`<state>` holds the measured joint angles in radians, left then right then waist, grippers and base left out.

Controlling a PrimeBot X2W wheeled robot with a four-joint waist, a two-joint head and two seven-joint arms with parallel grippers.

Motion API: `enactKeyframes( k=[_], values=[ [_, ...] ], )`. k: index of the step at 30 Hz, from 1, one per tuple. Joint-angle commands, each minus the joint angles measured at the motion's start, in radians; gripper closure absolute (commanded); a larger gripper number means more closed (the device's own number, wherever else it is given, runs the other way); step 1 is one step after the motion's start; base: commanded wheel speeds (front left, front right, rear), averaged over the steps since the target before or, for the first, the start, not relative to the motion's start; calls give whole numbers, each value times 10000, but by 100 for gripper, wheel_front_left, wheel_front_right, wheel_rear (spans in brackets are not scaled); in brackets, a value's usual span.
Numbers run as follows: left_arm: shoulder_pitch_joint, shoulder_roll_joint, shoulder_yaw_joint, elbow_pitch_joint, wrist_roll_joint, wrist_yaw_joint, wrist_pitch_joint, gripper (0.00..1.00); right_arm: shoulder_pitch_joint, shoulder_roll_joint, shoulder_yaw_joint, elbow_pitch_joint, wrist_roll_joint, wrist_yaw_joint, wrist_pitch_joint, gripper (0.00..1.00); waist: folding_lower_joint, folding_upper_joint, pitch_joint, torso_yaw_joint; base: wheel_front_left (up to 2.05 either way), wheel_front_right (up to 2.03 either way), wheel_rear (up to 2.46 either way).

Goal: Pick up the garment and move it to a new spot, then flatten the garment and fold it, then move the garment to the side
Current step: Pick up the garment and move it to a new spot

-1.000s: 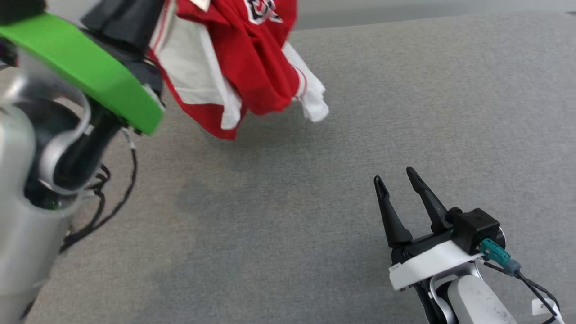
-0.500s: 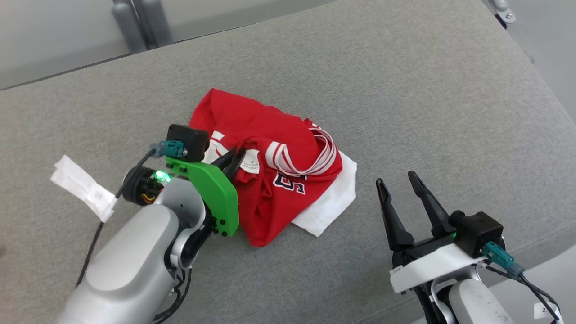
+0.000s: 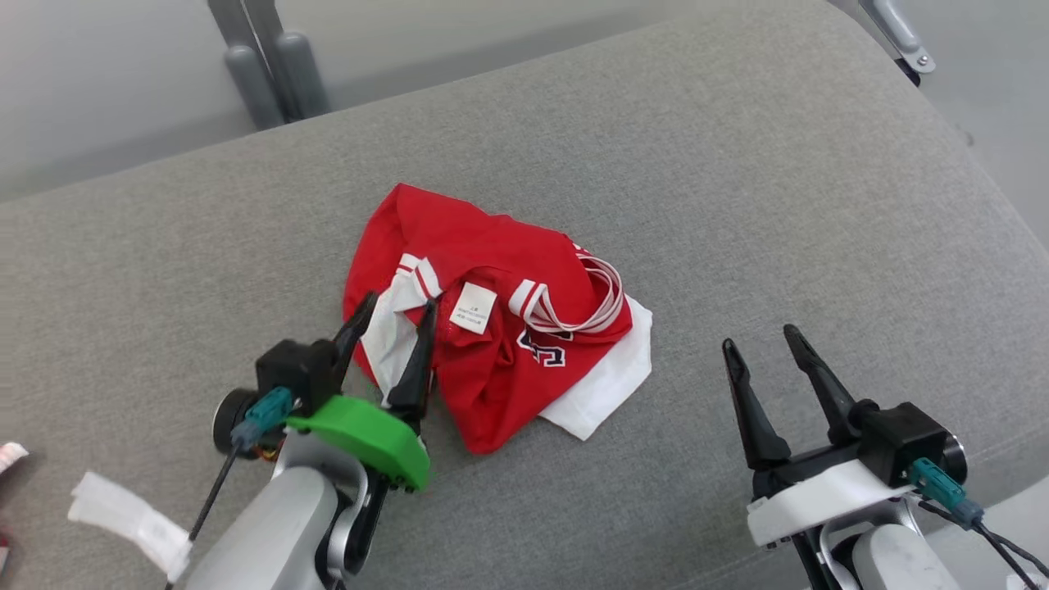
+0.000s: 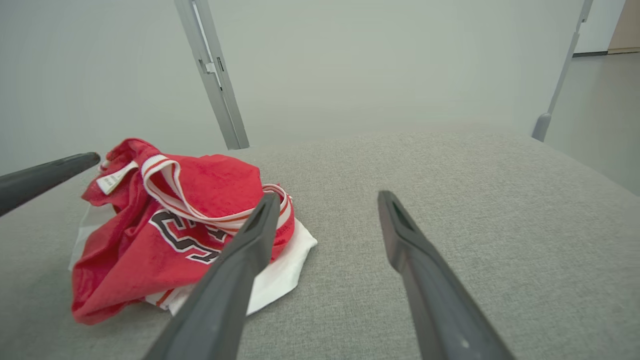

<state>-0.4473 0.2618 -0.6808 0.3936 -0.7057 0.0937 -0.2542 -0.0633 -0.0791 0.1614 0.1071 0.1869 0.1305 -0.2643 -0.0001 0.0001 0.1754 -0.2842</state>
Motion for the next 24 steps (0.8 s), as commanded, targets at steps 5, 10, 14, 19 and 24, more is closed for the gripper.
enactKeyframes(
  k=[5,10,14,19,24],
  values=[
    [2419,245,1503,-1945,858,739,-104,0,463,-336,-542,-331,-271,4,-3,0,1,-1,-1329,1532,0,0,0],
    [4647,-297,3560,-3178,1804,665,-100,0,751,-438,-918,-480,-513,4,-3,0,1,-1,-1590,2062,0,0,0],
    [5864,-907,4893,-3470,2712,40,-102,0,997,-360,-1157,-453,-595,4,-3,0,1,-1,-1750,2383,0,0,0],
    [6529,-1544,6119,-3453,3692,-1012,-103,0,1280,-310,-1321,-219,-677,4,-3,0,1,-1,-1916,2612,0,0,0],
    [6717,-1957,6980,-3582,4372,-1724,-103,0,1448,-240,-1426,-22,-710,4,-3,0,1,-1,-2044,2653,0,0,0]
  ],
)
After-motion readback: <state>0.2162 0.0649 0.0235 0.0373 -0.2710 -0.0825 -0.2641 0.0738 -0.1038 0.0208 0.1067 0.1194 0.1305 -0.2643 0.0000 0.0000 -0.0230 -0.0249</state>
